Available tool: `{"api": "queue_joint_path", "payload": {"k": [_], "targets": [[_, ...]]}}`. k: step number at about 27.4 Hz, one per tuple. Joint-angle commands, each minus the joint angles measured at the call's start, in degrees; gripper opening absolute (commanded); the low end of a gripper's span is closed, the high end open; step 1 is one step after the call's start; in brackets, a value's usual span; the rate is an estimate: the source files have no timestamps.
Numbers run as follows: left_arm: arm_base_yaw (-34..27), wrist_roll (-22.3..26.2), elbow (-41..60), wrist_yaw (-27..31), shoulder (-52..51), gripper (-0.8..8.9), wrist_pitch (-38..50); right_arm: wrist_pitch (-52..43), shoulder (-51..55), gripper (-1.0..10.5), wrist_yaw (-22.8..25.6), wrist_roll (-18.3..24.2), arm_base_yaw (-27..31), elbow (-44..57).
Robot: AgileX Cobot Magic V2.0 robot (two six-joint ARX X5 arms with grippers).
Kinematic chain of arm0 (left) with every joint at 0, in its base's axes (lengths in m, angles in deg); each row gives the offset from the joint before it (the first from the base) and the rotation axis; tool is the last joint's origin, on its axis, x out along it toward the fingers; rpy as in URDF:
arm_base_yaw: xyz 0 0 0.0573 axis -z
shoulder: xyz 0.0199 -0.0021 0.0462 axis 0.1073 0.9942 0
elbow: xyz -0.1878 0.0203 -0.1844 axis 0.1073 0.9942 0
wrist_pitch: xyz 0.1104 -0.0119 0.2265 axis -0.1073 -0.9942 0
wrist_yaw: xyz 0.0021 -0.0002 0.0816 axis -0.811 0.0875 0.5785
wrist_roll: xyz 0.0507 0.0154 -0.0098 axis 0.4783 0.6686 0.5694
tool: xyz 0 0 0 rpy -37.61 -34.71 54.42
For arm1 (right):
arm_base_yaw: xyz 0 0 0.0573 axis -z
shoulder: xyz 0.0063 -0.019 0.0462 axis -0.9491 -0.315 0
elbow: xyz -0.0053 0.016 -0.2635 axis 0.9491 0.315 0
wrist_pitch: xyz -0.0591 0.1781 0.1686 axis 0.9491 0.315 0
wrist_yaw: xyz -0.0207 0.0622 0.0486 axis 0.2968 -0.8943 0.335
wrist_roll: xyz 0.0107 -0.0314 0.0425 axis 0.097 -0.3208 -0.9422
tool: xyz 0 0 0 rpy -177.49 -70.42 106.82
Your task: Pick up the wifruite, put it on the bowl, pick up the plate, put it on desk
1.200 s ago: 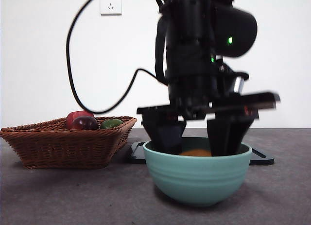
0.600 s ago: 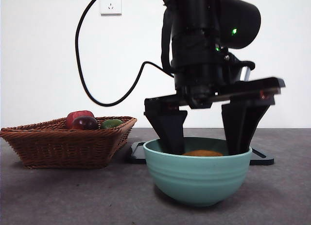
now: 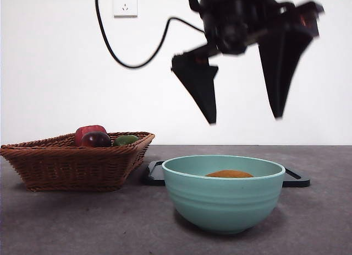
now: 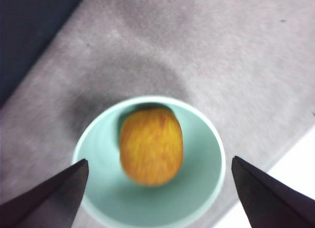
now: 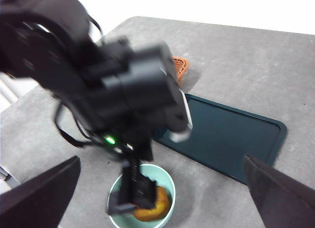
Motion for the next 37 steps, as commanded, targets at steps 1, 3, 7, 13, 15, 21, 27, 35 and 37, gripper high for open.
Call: {"api": "queue_joint_path", "payload": {"k": [1,3,7,13,15,21,27,35,37], "targets": [[-0.24,1.84,-2.01,0.44,-5.2,4.69,-1.66,-0.46,-0.33,5.7,-0.11,-0.55,-0.28,-0.94],[-1.11,2.03,-2.01,0.94,-9.92,4.69,-3.23,-0.63,-0.33,5.7,-0.09,-0.39,-0.28,-0.94],[-3.43,2.05,-2.01,1.95,-20.72,4.69,-5.38,-1.27,-0.33,5.7,-0.11,-0.46,-0.28,-0.94],[-5.25,4.42,-1.88,1.97,-34.1,4.68,-6.32,-1.27,-0.33,5.7,-0.11,-0.59,-0.28,-0.94],[-5.25,4.7,-1.6,1.97,-37.55,4.68,-6.75,-1.25,-0.33,5.7,-0.13,-0.61,-0.28,-0.94],[-5.25,7.32,4.79,1.97,-46.64,4.68,-6.43,-1.22,-0.33,5.7,-0.2,-0.59,-0.31,-0.94],[-5.25,7.13,18.03,1.97,-57.09,4.68,-3.85,-1.2,-0.33,5.7,-0.17,-0.59,-0.31,-0.94],[-5.25,5.49,30.27,1.97,-67.89,4.68,-1.09,1.57,-0.39,5.7,-0.09,-0.59,-0.31,-0.94],[-5.25,5.46,31.95,1.95,-70.38,4.68,-0.96,3.28,-0.39,5.7,0.13,-0.52,-0.31,-0.92]]}}
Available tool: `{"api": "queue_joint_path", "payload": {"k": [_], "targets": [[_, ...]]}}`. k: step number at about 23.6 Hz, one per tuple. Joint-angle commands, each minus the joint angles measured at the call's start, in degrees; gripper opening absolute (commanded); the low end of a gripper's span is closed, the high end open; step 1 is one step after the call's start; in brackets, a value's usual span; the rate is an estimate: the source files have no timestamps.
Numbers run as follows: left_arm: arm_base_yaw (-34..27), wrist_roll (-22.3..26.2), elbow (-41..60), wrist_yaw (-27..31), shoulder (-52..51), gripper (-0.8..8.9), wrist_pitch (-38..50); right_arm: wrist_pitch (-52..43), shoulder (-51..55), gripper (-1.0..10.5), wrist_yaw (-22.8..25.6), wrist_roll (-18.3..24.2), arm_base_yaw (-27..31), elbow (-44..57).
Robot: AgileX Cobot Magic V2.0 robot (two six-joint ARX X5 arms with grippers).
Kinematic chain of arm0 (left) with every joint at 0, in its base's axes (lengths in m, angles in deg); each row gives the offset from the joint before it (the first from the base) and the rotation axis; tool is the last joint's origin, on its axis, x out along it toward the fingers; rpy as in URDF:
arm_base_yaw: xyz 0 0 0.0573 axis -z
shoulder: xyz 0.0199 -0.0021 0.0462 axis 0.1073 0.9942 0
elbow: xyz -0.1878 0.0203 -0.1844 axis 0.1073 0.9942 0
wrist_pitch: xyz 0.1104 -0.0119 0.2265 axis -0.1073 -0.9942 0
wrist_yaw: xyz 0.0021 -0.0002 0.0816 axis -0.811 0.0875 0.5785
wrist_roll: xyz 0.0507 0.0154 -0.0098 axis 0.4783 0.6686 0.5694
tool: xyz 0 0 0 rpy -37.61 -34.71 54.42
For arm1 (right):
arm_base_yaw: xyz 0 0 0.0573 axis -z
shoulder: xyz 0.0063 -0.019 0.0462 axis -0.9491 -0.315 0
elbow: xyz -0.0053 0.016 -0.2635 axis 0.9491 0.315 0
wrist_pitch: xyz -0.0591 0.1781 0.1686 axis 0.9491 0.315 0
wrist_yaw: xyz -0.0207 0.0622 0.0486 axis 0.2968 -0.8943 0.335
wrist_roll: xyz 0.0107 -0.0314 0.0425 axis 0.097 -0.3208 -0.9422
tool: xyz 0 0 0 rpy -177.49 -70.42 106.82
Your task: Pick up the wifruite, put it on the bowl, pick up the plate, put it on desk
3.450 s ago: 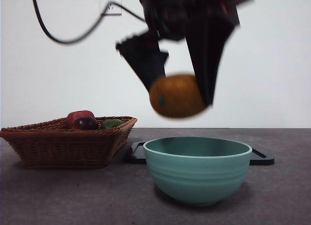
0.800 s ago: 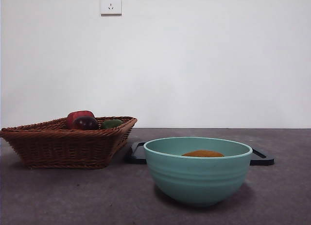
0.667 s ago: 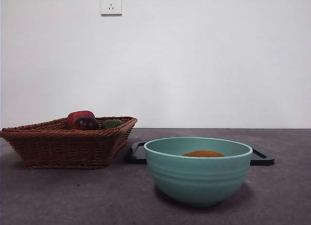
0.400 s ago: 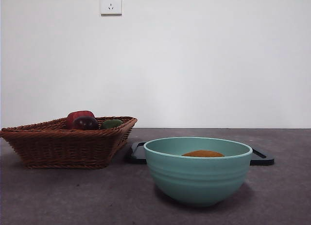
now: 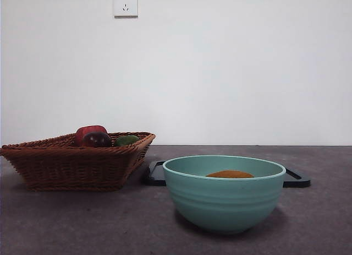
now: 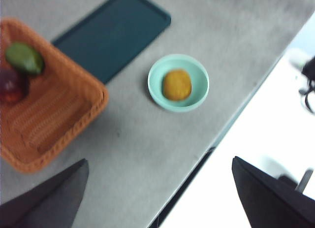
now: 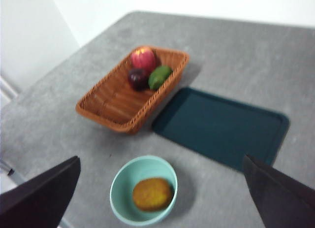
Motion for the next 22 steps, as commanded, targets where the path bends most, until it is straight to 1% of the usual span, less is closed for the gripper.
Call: {"api": "queue_joint_path", "payload": {"k": [1,6,8,10,11,14,15,17,18,20,22], "targets": [[0.44,-0.61,0.94,0.22,-3.02,4.68,1.03,1.68,-0.42,5.7,0.28,-0.52,-0.31,-0.92],[0.44,-1.49,3.85,0.22,-9.38,4.68,2.49,4.66,-1.51,5.7,-0.44,-0.83,-0.31,-0.87],[0.44,-1.49,4.63,0.22,-11.45,4.68,3.61,5.4,-2.32,5.7,-0.98,-2.01,-0.31,-0.87],[0.44,-1.18,5.03,0.22,-13.49,4.68,4.33,6.03,-4.33,5.7,-2.64,-3.5,-0.5,-0.87],[0.44,-0.94,5.03,0.22,-14.12,4.68,4.63,6.45,-5.84,5.7,-3.34,-3.74,-1.07,-0.87],[0.46,-0.9,5.03,0.22,-14.86,4.68,6.36,6.67,-11.02,5.7,-3.23,-5.84,-4.33,-0.87],[0.44,-1.57,5.03,0.15,-14.86,4.68,7.23,6.43,-13.22,5.7,-3.08,-6.78,-5.97,-0.87],[0.44,-2.54,5.03,0.15,-14.86,4.68,8.17,5.66,-17.7,5.7,-2.86,-7.26,-8.94,-0.87],[0.44,-2.56,5.01,0.15,-14.86,4.68,8.59,5.31,-19.85,5.7,-2.12,-7.65,-10.32,-0.87],[0.46,-2.54,5.01,0.15,-14.86,4.68,9.62,4.9,-24.63,5.7,1.99,-9.7,-13.33,-0.87],[0.44,-2.54,5.01,0.15,-14.86,4.68,10.21,4.85,-29.22,5.7,5.9,-10.71,-15.69,-0.87]]}}
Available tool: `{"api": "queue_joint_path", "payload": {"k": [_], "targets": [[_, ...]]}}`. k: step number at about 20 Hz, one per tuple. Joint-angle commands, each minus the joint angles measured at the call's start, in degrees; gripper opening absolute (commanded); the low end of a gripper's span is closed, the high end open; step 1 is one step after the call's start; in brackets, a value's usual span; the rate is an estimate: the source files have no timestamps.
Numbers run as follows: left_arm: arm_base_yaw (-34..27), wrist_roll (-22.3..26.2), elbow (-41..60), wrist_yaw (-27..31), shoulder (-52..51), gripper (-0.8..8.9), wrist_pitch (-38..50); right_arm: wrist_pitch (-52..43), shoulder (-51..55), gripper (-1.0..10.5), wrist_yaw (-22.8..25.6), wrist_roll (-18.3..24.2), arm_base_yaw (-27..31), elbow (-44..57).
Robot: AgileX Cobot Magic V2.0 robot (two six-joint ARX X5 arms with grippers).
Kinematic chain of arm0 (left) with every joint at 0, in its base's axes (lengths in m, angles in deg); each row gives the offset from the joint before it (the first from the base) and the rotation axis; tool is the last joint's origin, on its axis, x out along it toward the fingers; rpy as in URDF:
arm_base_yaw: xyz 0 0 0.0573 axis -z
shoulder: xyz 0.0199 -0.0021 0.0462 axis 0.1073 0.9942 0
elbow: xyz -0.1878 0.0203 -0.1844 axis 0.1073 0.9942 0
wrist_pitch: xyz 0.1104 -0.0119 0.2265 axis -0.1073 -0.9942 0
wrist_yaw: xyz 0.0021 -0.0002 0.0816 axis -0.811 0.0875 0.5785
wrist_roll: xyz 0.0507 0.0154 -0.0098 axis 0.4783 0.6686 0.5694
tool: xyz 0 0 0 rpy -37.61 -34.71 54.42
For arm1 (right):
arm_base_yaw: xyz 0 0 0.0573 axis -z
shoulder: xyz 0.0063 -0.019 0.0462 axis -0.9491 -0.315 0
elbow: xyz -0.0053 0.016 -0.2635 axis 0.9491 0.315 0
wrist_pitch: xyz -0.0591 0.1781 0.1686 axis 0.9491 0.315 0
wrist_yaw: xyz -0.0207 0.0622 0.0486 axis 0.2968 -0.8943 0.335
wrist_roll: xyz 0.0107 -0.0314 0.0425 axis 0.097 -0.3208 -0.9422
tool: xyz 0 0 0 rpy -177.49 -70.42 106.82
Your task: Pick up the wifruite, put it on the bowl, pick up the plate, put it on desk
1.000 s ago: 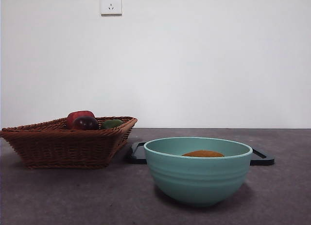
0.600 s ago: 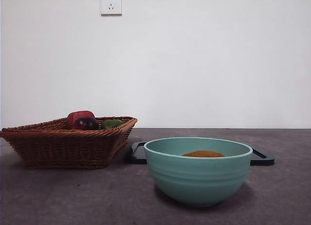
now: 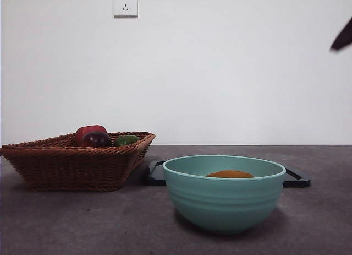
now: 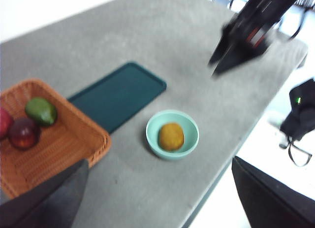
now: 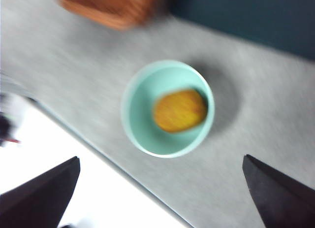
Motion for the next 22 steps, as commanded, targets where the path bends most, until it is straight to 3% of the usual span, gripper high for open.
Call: {"api": "queue_joint_path", "payload": {"k": [1,6,14,22], "targets": [[0.44,-0.52,-0.68,0.13,0.07,4.68,0.72,-0.52,-5.29,5.7,4.44,-2.19,-2.34,-0.87],[0.44,-0.5,-0.68,0.13,0.09,4.68,0.68,-1.18,-15.21,5.7,13.14,-1.11,-5.14,-0.87],[0.44,-0.33,-0.68,0.15,0.09,4.68,0.63,-4.42,-27.58,5.7,13.11,-0.55,-7.54,-0.87],[0.44,-0.31,-0.68,0.13,0.09,4.68,0.63,-5.44,-33.42,5.6,14.8,-0.22,-9.25,-0.87]]}}
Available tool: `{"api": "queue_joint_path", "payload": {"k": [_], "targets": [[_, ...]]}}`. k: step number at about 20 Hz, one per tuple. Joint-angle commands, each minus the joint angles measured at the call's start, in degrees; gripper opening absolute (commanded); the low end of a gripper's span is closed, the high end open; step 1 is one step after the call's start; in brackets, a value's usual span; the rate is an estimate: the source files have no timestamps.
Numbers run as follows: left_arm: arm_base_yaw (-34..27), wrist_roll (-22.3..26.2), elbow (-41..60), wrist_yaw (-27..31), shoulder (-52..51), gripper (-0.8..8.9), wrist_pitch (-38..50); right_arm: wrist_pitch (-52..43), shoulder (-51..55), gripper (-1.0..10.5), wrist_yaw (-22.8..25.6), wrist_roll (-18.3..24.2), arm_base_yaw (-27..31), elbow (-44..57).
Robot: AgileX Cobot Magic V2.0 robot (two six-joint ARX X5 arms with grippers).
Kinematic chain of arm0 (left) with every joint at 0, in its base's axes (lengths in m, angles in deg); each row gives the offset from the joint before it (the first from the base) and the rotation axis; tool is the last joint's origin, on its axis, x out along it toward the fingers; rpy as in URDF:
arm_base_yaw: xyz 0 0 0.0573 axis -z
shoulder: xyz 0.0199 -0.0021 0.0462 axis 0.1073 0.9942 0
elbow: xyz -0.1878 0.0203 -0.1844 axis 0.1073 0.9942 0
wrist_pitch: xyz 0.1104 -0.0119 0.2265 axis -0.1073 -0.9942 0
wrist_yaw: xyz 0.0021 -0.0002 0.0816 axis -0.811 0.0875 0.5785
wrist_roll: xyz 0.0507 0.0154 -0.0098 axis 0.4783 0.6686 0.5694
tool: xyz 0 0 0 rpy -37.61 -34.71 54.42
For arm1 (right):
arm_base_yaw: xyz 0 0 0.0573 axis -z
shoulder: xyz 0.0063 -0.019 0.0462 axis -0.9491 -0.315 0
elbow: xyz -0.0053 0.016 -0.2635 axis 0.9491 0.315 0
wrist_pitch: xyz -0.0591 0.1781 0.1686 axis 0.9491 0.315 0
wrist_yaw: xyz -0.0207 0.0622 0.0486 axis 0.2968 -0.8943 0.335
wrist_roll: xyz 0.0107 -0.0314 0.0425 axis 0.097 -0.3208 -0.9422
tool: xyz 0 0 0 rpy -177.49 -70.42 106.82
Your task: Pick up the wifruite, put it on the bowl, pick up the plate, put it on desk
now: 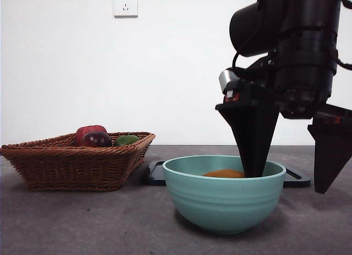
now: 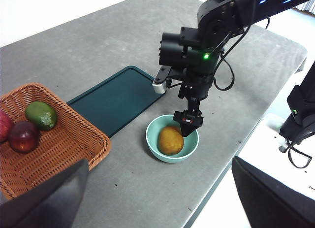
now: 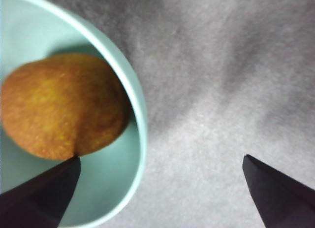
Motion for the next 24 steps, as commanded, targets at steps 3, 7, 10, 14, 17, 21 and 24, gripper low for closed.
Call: {"api": "queue_joint_path", "payload": {"k": [3,7,10,14,17,21,24], "targets": [[0.44,-0.28,-0.68,0.17,0.09,4.68,0.46,-1.81,-1.77,4.7,1.7,0.83,-0.68,-0.87],[0.44,-0.07,-0.68,0.17,0.09,4.68,0.46,-2.19,-1.77,3.3,1.25,0.83,-0.79,-0.87],[0.44,-0.07,-0.68,0.17,0.09,4.68,0.46,-2.23,-1.77,1.8,0.72,0.83,-0.79,-0.87],[0.44,-0.09,-0.68,0.17,0.09,4.68,0.46,-4.76,-1.81,1.2,-1.73,0.46,-1.31,-0.87],[0.44,-0.09,-0.68,0.17,0.09,4.68,0.46,-5.6,-1.81,0.0,-1.46,0.15,-1.99,-0.87],[0.44,-0.07,-0.68,0.17,0.09,4.68,0.48,-5.6,-1.81,0.0,0.48,-0.31,-2.12,-0.9],[0.44,1.2,-0.68,0.17,0.09,4.68,0.79,-4.35,-1.81,0.0,0.92,-0.9,-0.63,-2.32]]}}
